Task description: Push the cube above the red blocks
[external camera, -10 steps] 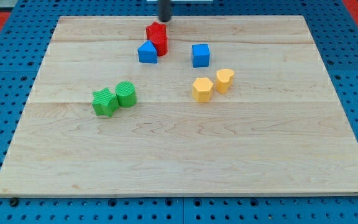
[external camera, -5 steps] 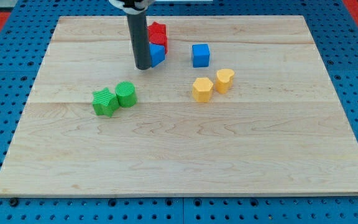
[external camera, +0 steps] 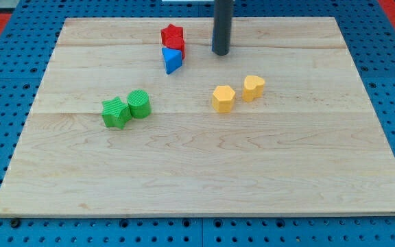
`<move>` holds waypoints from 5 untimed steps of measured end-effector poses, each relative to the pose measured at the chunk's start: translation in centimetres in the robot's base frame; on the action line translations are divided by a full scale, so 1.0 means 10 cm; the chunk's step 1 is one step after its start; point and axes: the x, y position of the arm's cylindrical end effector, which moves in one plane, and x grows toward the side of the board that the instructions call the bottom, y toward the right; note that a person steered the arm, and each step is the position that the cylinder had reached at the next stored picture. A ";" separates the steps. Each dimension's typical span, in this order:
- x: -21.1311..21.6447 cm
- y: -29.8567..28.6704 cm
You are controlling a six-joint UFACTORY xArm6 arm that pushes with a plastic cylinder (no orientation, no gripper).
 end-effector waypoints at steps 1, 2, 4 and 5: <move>-0.04 0.07; -0.39 -0.04; -0.57 -0.37; -0.68 -0.57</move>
